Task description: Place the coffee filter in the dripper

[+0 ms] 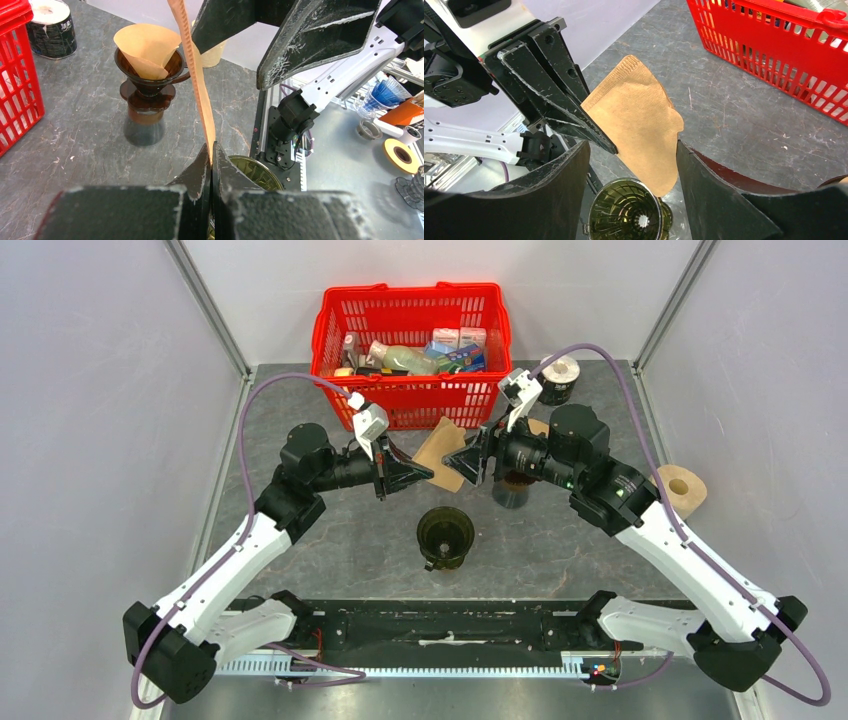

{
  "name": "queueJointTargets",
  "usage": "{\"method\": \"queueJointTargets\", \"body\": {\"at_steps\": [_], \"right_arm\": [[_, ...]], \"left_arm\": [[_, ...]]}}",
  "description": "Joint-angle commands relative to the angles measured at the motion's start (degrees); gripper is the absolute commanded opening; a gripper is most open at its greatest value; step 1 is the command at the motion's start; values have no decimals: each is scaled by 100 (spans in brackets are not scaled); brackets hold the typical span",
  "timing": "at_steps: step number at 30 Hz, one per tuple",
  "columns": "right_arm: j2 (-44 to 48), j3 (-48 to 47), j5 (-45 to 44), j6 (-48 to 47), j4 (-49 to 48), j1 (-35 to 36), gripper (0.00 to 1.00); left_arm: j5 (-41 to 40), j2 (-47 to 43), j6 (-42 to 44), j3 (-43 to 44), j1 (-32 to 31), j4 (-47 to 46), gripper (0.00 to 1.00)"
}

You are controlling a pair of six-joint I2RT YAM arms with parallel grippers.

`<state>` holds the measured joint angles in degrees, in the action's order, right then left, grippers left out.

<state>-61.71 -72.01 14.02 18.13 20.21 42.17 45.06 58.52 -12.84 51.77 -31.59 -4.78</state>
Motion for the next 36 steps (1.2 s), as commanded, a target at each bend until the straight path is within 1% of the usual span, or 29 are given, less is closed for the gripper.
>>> {"method": "queueJointTargets", "body": {"at_steps": [1,12,16,22,23,25,27,30,32,33,36], "right_arm": [[131,20,198,110,-224,9,72],[-31,-39,611,226,-283,10,69],[-143,-93,236,111,-183,9,69],[-294,-137,-4,98,-189,9,62],[-322,-143,-53,98,-189,4,59],[-350,-148,-237,107,-215,9,50],[-369,-148,-436,103,-220,10,35],[-394,-147,-622,43,-247,10,17],[-414,-151,-632,-14,-281,10,3],[-424,-144,-663,-40,-291,6,0],[-420,-97,-762,-123,-340,9,0]], "left_arm": [[-76,-2,92,88,4,-129,2],[-61,70,102,132,4,-118,2],[44,20,149,98,4,-129,2],[157,-83,210,19,4,-199,2],[204,-87,220,18,4,-199,2],[249,-103,230,9,4,-208,2],[232,-115,229,0,-2,-217,2],[232,-121,238,-9,4,-217,2],[258,-125,247,-13,4,-217,2],[272,-122,255,-15,-2,-217,2],[297,-148,282,-43,4,-217,2]]}}
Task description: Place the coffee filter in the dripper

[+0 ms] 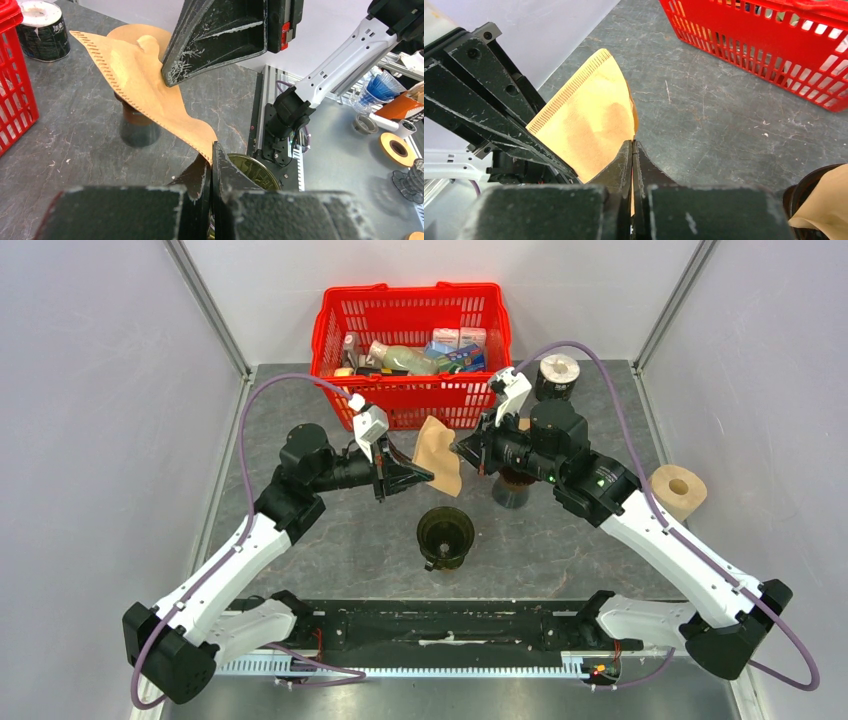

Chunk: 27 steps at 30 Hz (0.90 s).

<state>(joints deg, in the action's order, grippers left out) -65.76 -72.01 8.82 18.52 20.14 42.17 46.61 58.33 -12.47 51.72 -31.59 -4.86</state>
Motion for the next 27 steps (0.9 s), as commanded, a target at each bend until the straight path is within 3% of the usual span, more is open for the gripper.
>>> {"method": "queueJointTargets", "body": {"at_steps": [1,7,13,21,27], "right_arm": [[-1,-74,-246,-197,-366,10,0],[62,55,946,-113,-752,10,0],[-261,-60,2460,559,-1149,10,0],[-552,-71,2598,743,-1382,10,0],[-296,3,2086,509,-1134,10,0]], "left_arm": [[98,-140,237,-40,4,-197,2],[-468,-5,93,114,4,36,5],[-252,250,-32,335,4,-5,2],[-314,-27,-46,121,3,-173,2],[-389,-92,-1,27,4,-173,2]]}}
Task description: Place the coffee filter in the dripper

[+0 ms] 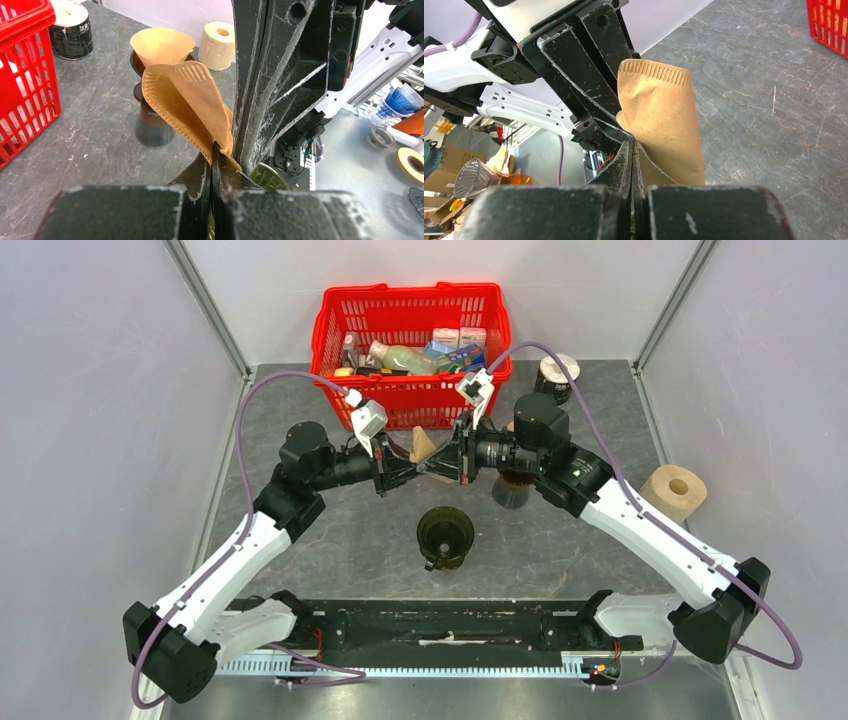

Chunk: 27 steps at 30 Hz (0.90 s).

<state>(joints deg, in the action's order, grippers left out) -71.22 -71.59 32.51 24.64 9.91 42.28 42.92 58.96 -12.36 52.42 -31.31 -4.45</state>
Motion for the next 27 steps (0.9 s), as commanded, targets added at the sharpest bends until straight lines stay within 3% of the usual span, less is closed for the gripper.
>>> {"method": "queueJointTargets", "body": {"at_steps": [1,7,12,16,27], "right_arm": [[360,7,-464,-155,-70,-1,9],[1181,289,-1570,-589,264,-2,54],[1643,483,-2411,-813,472,1,79],[1731,453,-2569,-891,684,-1,97],[1109,217,-1581,-674,553,-1,97]], "left_arm": [[-20,-165,1,-56,-24,-214,2],[-40,-285,120,-194,-25,-214,2],[23,-417,260,-294,-29,-245,2],[15,-434,280,-313,-29,-267,2],[-72,-340,225,-226,-26,-234,2]]}}
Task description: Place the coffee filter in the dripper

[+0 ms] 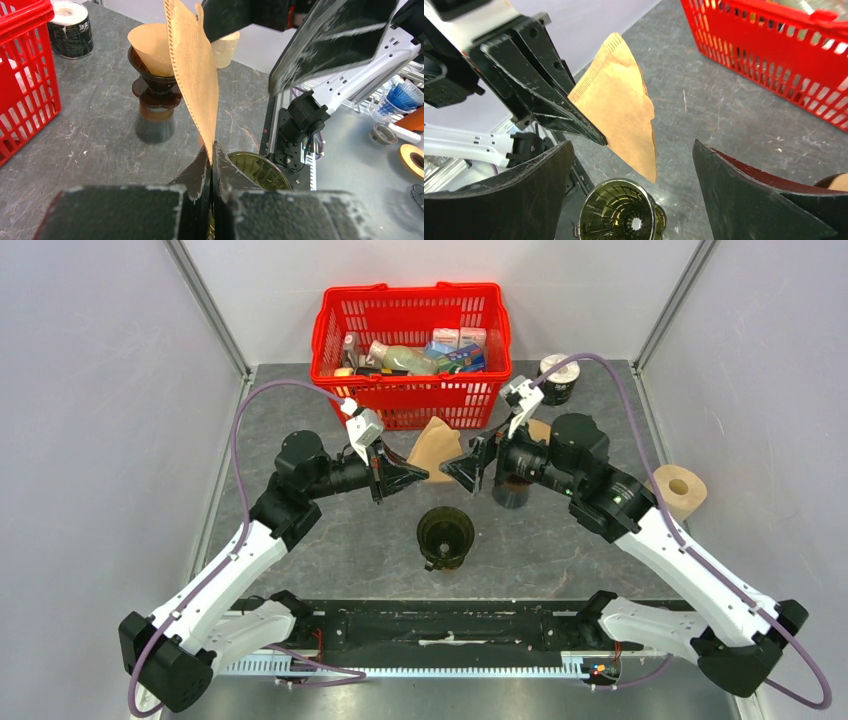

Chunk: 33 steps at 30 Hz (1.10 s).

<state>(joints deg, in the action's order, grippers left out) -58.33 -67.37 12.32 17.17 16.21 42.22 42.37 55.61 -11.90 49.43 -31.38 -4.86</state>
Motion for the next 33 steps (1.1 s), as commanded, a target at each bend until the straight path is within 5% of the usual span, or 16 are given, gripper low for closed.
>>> {"method": "queueJointTargets", "body": {"at_steps": [1,33], "right_arm": [[-204,-214,543,75,-100,6,97],[-71,-168,689,209,-138,6,97]], "left_arm": [[-39,-6,179,76,-18,-175,2],[-239,79,231,166,-18,10,2]]}}
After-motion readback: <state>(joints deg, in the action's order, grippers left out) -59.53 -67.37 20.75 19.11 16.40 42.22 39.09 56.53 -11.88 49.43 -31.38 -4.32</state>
